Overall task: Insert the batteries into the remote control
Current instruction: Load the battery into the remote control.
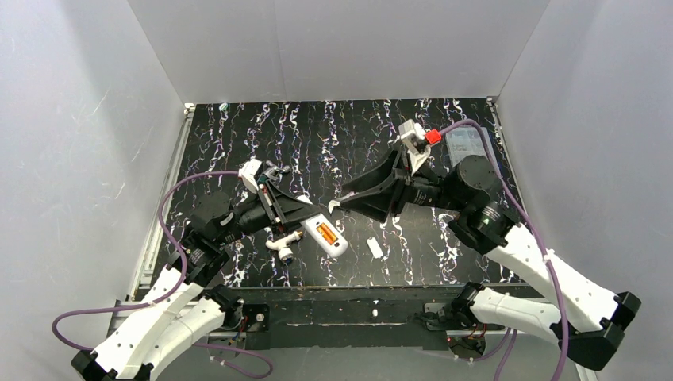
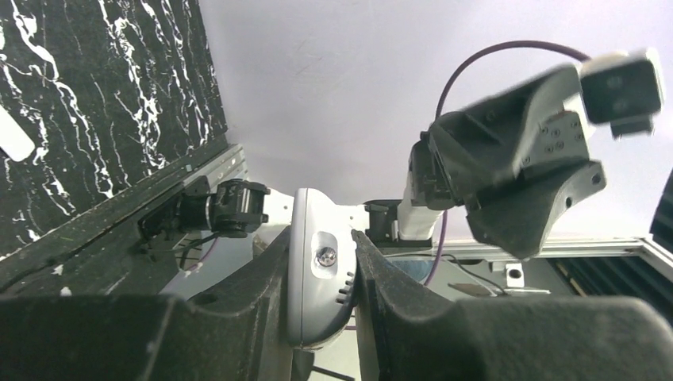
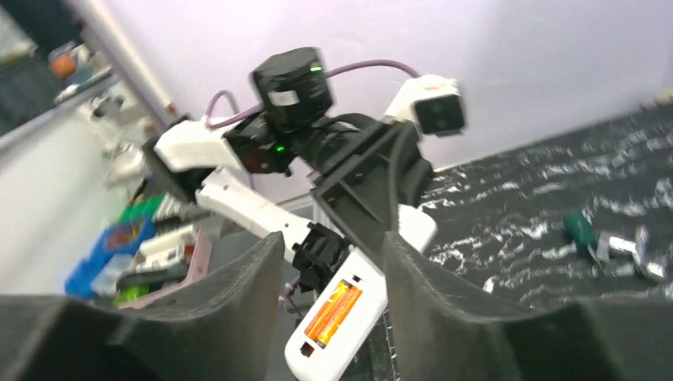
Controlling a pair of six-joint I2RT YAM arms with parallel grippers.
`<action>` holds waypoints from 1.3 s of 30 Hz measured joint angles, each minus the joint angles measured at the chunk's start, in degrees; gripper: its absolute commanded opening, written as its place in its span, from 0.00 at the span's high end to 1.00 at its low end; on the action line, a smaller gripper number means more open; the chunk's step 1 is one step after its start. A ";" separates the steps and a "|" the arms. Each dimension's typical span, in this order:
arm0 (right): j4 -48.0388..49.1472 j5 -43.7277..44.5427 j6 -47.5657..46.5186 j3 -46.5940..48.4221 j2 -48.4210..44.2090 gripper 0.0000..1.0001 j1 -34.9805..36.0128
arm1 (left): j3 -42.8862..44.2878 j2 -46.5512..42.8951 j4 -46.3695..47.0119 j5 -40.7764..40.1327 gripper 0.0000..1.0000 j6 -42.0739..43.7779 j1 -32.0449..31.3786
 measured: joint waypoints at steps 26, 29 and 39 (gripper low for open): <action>-19.15 19.71 32.17 -7.69 1.22 0.27 9.51 | 1.03 1.09 0.90 1.27 1.00 7.06 0.00; -18.29 19.96 32.52 -7.69 1.33 0.33 9.92 | 1.03 1.03 0.87 1.27 1.00 7.06 0.00; -15.04 20.00 33.64 -7.69 1.33 0.64 10.14 | 1.03 0.68 0.83 1.22 1.00 7.28 0.00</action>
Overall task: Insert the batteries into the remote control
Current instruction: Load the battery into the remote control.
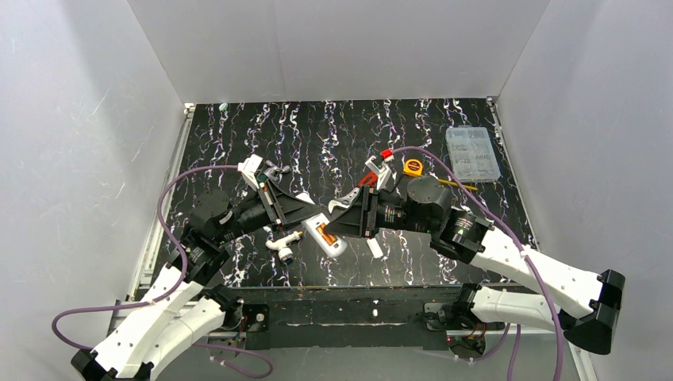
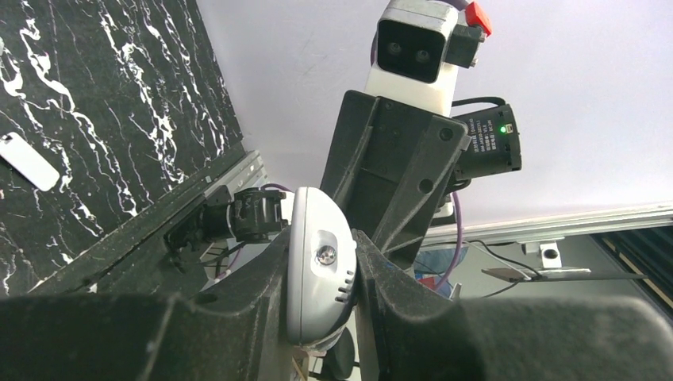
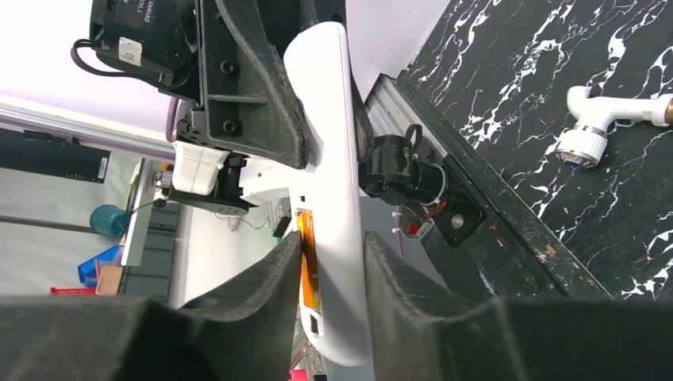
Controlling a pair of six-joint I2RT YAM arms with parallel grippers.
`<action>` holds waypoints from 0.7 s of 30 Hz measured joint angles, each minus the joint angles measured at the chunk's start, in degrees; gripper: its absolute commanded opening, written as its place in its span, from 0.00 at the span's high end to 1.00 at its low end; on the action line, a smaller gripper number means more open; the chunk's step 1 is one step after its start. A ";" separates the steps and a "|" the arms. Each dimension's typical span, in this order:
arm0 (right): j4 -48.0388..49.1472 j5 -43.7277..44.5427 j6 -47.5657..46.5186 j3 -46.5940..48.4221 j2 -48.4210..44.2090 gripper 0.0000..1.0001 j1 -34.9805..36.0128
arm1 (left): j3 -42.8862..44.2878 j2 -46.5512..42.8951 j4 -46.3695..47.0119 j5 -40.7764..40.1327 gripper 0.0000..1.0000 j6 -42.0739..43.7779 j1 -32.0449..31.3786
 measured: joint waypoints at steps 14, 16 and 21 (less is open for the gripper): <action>1.33 -1.57 -0.28 0.00 0.85 0.70 0.04 | 0.00 -0.39 -0.42 -0.24 1.00 0.37 0.15; 1.36 -1.57 -0.46 0.00 0.83 0.61 0.07 | 0.00 -0.44 -0.46 -0.24 1.00 0.39 0.15; 1.60 -1.55 -1.49 0.00 0.83 0.51 0.11 | 0.00 -0.42 -0.83 -0.17 1.00 0.42 0.13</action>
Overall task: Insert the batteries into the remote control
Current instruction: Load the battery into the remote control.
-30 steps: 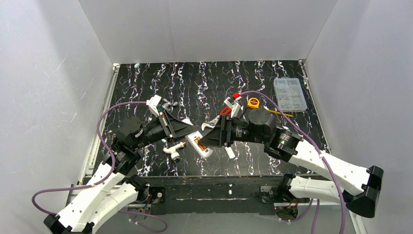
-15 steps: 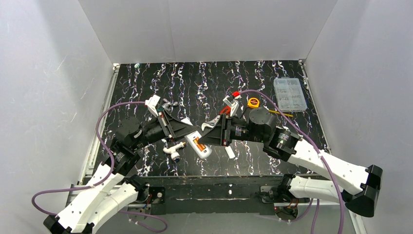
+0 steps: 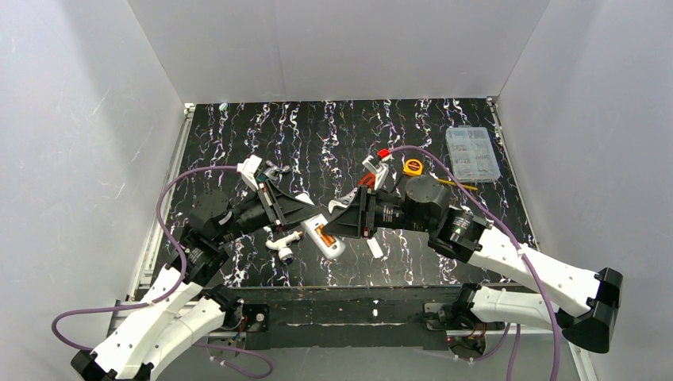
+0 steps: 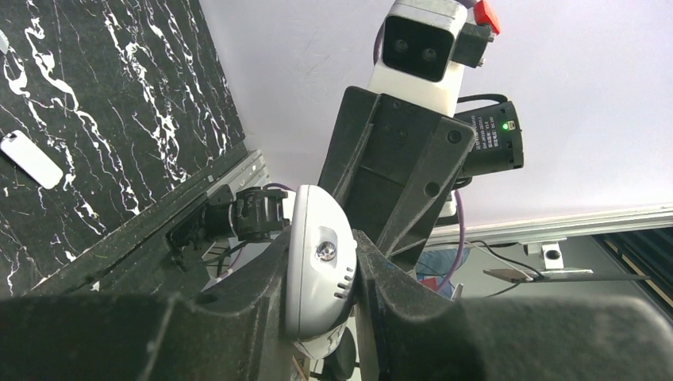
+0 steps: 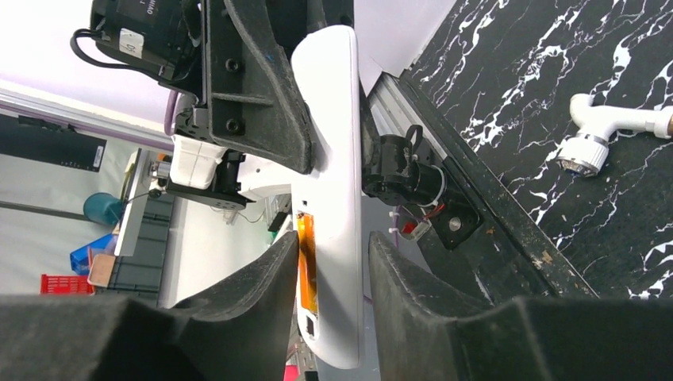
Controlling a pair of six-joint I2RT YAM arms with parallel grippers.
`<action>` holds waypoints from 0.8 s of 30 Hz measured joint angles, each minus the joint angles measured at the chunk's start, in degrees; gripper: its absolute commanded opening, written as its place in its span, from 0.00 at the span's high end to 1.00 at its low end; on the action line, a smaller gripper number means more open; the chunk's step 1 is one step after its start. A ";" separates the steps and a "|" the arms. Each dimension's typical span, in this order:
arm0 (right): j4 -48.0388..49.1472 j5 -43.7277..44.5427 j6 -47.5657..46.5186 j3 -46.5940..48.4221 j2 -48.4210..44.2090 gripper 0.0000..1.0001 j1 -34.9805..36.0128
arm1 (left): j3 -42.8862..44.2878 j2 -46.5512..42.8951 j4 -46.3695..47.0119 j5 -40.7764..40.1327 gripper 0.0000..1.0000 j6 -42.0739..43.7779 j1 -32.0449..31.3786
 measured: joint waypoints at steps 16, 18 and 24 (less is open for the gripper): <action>2.97 -3.82 -1.70 0.00 2.78 0.58 0.66 | 0.00 0.48 0.04 0.20 1.00 -0.07 -0.02; 3.23 -4.26 -1.97 0.00 2.80 0.65 0.70 | 0.00 0.48 0.07 0.22 1.00 -0.13 -0.02; 4.07 -4.81 -1.31 0.00 2.80 0.86 0.70 | 0.02 -0.20 0.87 0.22 1.00 0.22 -0.02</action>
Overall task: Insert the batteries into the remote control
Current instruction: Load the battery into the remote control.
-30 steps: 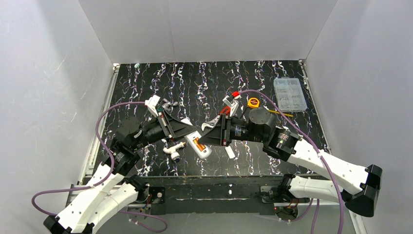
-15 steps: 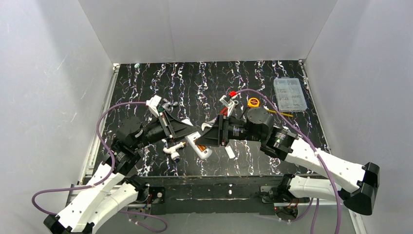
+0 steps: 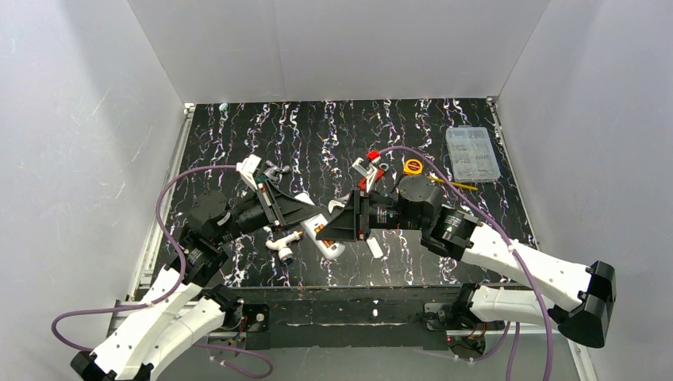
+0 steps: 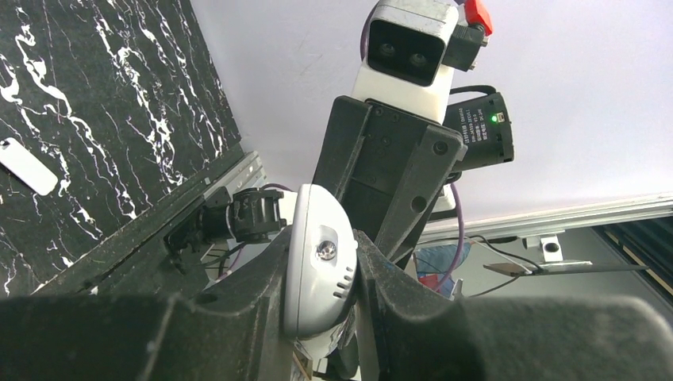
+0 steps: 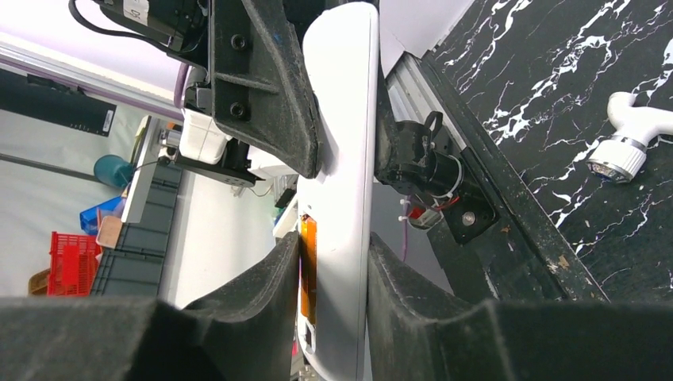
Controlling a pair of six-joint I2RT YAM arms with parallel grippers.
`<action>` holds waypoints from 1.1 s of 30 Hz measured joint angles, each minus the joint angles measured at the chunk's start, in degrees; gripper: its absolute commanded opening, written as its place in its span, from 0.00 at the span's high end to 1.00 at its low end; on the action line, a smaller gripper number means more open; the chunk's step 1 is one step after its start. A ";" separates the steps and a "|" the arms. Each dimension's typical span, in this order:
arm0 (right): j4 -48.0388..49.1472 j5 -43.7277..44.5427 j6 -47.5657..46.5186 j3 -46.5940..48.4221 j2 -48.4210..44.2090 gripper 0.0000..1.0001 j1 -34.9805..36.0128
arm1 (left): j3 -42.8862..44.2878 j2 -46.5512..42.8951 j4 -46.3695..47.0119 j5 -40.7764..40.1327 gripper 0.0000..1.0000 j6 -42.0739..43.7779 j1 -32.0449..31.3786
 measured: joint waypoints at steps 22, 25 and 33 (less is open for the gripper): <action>-16.41 24.30 -15.98 2.89 -16.13 0.19 -0.50 | -0.02 -4.46 -9.49 -2.01 1.00 1.01 0.00; -24.02 31.69 -18.69 4.24 -15.56 0.20 -0.87 | -0.02 -4.46 -10.71 -2.25 1.00 1.07 0.00; -39.82 41.31 -20.94 2.45 2.67 0.30 -2.01 | -0.02 -4.42 -12.50 -2.54 1.00 1.09 0.00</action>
